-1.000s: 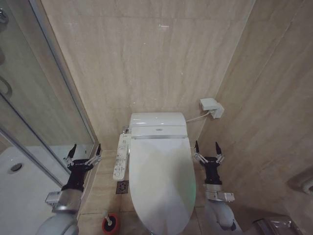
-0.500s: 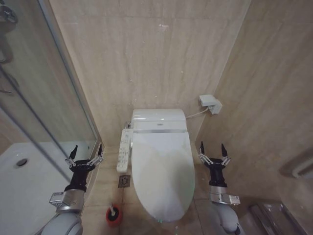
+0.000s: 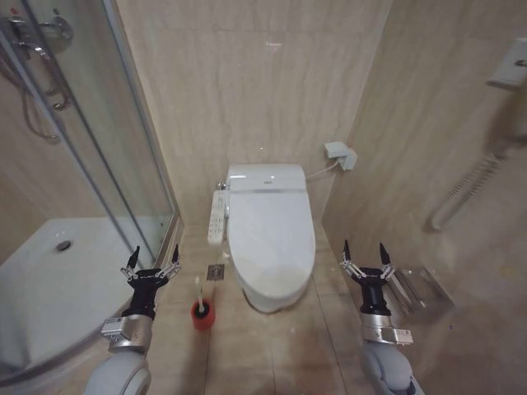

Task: Open the toilet lid, clean the toilet bowl with a toilet brush, close the toilet lid, and flush.

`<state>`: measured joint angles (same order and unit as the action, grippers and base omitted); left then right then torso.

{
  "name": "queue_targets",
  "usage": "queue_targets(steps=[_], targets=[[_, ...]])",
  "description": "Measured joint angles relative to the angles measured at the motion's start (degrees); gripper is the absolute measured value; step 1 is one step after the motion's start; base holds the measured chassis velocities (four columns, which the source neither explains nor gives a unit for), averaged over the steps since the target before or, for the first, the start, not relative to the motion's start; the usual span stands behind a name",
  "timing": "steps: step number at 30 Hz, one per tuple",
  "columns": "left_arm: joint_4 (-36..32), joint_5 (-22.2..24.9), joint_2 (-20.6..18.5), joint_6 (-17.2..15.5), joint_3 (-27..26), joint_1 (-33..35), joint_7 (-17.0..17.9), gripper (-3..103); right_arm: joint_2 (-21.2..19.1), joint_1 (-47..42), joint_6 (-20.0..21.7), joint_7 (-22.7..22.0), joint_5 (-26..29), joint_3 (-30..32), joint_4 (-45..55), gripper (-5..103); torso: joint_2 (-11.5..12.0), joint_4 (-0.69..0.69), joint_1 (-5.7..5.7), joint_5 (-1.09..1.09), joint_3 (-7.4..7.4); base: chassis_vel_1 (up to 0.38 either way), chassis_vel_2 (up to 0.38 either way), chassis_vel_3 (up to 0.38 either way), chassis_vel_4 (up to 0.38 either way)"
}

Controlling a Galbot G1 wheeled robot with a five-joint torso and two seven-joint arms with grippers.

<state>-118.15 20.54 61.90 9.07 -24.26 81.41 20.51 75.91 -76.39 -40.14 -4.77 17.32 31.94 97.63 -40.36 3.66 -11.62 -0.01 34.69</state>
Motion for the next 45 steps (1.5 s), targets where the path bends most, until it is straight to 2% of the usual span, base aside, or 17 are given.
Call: queue_targets(steps=[6, 9, 14, 36, 45], targets=[[0.53, 0.12, -0.30, -0.02, 0.05, -0.59, -0.02, 100, 1.14, 0.70, -0.77, 0.31, 0.10, -0.89, -1.50, 100, -0.03, 0.03, 0.05, 0.02, -0.03, 0.224, -0.230, -0.199, 0.226], [0.86, 0.25, -0.41, 0.01, -0.21, -0.72, -0.02, 100, 1.60, 1.03, -0.85, 0.36, 0.08, -1.28, -1.86, 100, -0.01, -0.02, 0.01, 0.01, -0.01, 0.025, -0.002, -0.003, 0.063], [1.01, 0.35, -0.37, 0.17, -0.37, -0.83, 0.01, 100, 2.04, 1.06, -0.84, 0.36, -0.06, -1.34, -1.79, 100, 0.02, 0.01, -0.06, 0.01, 0.02, -0.037, 0.078, 0.068, -0.055], [1.70, 0.37, 0.45, 0.43, -1.56, -0.64, 0.04, 100, 1.85, 0.23, -1.11, 0.23, -0.70, -0.74, -0.89, 100, 0.00, 0.01, -0.02, 0.01, 0.00, -0.004, 0.006, 0.002, -0.007], [1.65, 0.26, 0.24, 0.61, -1.79, -0.24, 0.05, 100, 1.87, 0.06, -1.12, -0.34, -0.23, -0.78, -0.69, 100, -0.03, 0.02, 0.05, 0.02, -0.03, 0.121, -0.098, -0.122, 0.113]])
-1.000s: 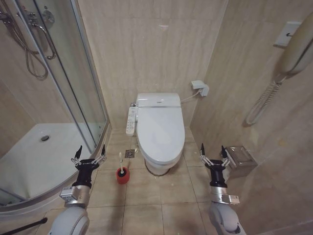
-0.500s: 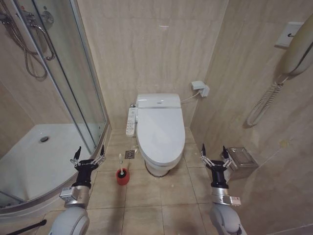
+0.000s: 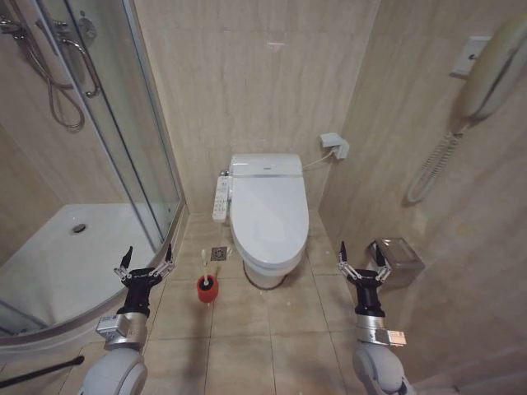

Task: Open the toilet lid, clean the toilet bowl with a toilet brush, close the toilet lid, and flush.

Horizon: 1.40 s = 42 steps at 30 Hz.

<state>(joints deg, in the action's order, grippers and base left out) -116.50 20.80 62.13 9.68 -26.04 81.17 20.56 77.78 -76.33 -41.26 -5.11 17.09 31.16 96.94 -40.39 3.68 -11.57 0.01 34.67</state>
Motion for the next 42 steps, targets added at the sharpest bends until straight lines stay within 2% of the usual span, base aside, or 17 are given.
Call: queue_targets(steps=[8, 14, 19, 23, 27, 34, 38, 39, 42], targets=[[-0.16, -0.02, 0.06, 0.23, -0.21, -0.04, 0.00, 100, -0.13, -0.40, -0.05, -0.09, 0.31, 0.32, -0.06, 100, 0.03, -0.03, -0.07, -0.01, 0.03, 0.010, -0.012, -0.017, 0.007], [-1.87, 0.03, 0.63, 0.28, -0.67, 1.01, 0.02, 100, -0.49, -1.66, -0.25, 0.32, 1.43, 0.18, 0.65, 100, 0.04, 0.00, -0.08, 0.00, 0.03, -0.011, 0.016, 0.021, -0.009], [-4.80, -0.32, 1.95, 0.38, -1.58, 3.89, 0.08, 100, -1.14, -3.94, -0.38, 1.41, 2.00, 0.08, 3.51, 100, 0.03, -0.01, -0.05, 0.00, 0.02, 0.000, 0.000, 0.000, 0.000], [-7.21, -2.57, 3.65, 1.03, -2.26, 7.14, 0.23, 100, -1.27, -6.20, 0.06, 0.65, 1.74, 1.12, 6.97, 100, 0.03, -0.02, -0.04, 0.00, 0.02, 0.000, 0.000, 0.000, 0.000], [-8.74, -4.61, 6.13, 2.14, -2.21, 9.83, 0.29, 100, -1.54, -9.81, 2.64, -2.00, 1.58, 1.79, 11.29, 100, 0.03, -0.01, -0.05, 0.00, 0.02, 0.000, 0.000, 0.000, 0.000], [-10.48, -4.26, 8.15, 1.50, -0.87, 11.08, -1.18, 100, -2.46, -14.70, 5.19, -3.60, 0.76, 2.50, 15.38, 100, 0.02, 0.00, -0.04, 0.01, 0.02, 0.000, 0.000, 0.000, 0.000], [-10.10, -2.03, 8.56, -0.50, -0.84, 8.15, -3.46, 100, -4.31, -14.90, 10.67, -6.36, 1.34, 1.72, 17.45, 100, 0.03, 0.00, -0.05, 0.00, 0.02, 0.000, 0.000, 0.000, 0.000], [-10.10, -2.03, 8.56, -0.50, -0.84, 8.15, -3.46, 100, -4.31, -14.90, 10.67, -6.36, 1.34, 1.72, 17.45, 100, 0.03, 0.00, -0.05, 0.00, 0.02, 0.000, 0.000, 0.000, 0.000], [-8.95, 0.68, 8.33, -2.73, -1.51, 6.66, -3.91, 100, -4.95, -15.09, 16.61, -8.57, 0.89, 0.83, 19.31, 100, 0.03, -0.01, -0.06, 0.00, 0.02, 0.000, 0.000, 0.000, 0.000]])
